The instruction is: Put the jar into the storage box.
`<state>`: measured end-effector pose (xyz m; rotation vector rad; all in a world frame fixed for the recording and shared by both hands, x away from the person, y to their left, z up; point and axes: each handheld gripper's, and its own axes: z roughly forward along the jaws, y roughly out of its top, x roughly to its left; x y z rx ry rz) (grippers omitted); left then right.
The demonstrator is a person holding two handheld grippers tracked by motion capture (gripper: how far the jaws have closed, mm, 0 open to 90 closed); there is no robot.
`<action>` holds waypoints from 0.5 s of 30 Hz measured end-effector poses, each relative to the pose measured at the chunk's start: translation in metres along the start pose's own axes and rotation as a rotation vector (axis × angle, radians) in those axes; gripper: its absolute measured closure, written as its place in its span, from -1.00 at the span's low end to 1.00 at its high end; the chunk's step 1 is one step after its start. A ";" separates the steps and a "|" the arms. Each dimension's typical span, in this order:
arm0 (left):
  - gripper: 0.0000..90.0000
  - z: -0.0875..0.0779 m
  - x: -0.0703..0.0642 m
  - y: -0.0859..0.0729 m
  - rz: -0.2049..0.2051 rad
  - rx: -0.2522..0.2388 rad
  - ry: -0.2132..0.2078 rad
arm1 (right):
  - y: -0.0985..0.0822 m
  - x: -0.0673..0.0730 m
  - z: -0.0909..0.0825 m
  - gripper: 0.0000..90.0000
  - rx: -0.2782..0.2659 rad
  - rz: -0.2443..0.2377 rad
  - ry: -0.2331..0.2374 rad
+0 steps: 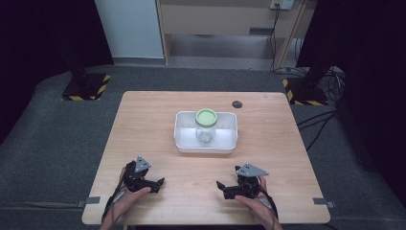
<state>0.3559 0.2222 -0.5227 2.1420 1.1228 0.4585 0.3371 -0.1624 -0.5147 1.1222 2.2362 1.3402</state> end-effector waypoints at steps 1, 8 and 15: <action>-1.00 0.000 0.000 0.000 0.001 0.001 0.000 | 0.000 0.000 -0.001 -0.94 0.000 0.002 -0.001; -1.00 0.000 0.000 0.000 0.001 0.001 0.000 | -0.003 -0.002 -0.006 -0.94 -0.004 0.006 -0.015; -1.00 0.000 0.000 0.000 0.001 0.001 0.000 | -0.006 -0.002 -0.010 -0.94 -0.005 0.006 -0.024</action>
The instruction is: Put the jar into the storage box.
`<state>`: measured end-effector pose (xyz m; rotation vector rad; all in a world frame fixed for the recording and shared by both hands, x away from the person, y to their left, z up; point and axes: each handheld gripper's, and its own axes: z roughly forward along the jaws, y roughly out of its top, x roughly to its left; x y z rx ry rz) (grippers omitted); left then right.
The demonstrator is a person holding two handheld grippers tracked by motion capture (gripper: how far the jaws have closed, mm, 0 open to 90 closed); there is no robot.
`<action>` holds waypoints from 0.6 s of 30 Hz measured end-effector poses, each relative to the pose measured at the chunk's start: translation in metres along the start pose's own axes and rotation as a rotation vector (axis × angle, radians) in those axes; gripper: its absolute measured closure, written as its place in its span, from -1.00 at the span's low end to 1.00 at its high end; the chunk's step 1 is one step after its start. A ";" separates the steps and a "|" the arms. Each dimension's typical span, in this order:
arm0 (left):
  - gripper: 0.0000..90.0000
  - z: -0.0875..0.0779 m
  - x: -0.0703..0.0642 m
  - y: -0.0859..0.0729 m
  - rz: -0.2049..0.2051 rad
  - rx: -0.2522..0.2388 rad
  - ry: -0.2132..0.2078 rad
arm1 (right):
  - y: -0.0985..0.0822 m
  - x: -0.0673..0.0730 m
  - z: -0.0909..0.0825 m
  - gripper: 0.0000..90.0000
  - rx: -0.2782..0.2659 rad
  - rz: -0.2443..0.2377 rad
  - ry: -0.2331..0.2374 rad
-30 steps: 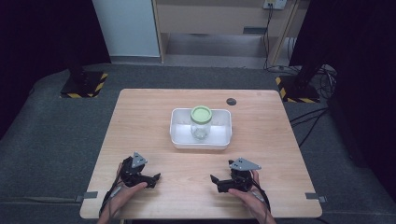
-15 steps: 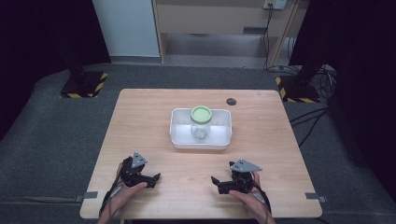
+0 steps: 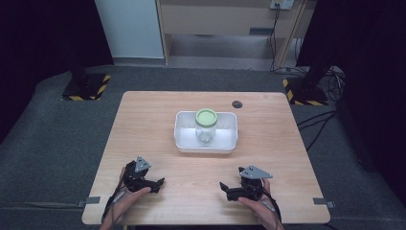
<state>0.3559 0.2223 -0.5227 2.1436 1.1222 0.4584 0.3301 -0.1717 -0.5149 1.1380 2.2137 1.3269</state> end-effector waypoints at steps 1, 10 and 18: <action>-1.00 0.000 0.000 0.000 -0.001 -0.001 0.000 | -0.001 0.000 0.000 -0.94 -0.001 -0.001 0.000; -1.00 0.000 0.000 0.000 -0.001 -0.001 0.000 | -0.003 -0.001 -0.003 -0.94 0.000 0.002 -0.006; -1.00 0.000 0.000 0.000 -0.001 -0.001 0.000 | -0.004 -0.002 -0.004 -0.94 -0.004 0.007 -0.010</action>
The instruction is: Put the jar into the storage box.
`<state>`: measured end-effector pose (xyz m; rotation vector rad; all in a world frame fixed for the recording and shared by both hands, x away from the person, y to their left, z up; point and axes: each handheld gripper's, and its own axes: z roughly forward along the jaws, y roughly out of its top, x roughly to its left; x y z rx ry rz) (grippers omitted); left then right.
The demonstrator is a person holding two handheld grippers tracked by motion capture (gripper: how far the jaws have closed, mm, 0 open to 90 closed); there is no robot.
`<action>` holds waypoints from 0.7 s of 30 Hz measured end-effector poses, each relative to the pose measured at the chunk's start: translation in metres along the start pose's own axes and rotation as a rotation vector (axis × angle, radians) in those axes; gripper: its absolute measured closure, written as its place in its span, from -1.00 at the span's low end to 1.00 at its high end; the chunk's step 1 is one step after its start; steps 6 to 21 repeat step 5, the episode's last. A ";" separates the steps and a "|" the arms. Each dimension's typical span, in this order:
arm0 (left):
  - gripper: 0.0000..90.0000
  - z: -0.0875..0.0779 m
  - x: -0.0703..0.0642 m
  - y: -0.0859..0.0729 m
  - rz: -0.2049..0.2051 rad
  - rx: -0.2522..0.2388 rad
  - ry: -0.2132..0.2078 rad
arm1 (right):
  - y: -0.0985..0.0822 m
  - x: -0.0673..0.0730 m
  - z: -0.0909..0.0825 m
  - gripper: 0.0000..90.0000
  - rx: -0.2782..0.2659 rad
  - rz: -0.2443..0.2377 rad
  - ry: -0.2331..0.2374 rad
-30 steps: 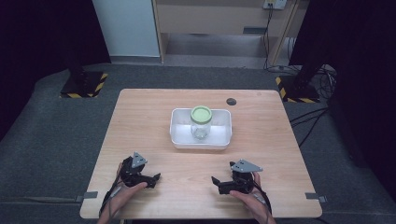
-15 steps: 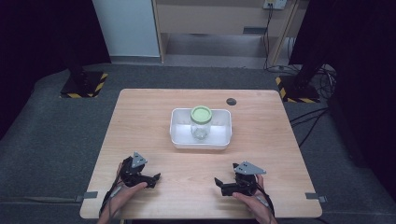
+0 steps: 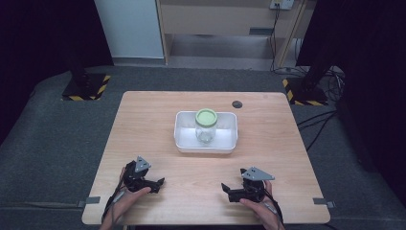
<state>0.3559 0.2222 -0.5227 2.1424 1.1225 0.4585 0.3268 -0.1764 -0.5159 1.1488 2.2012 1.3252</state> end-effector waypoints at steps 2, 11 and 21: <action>-1.00 0.000 0.000 0.000 0.001 0.001 0.000 | 0.001 0.000 0.000 -0.94 -0.002 -0.001 0.001; -1.00 0.000 0.000 0.000 0.001 0.001 0.000 | 0.001 0.000 0.000 -0.94 -0.004 0.000 0.002; -1.00 0.000 0.000 0.000 0.001 0.001 0.000 | 0.001 0.000 0.000 -0.94 -0.004 0.000 0.002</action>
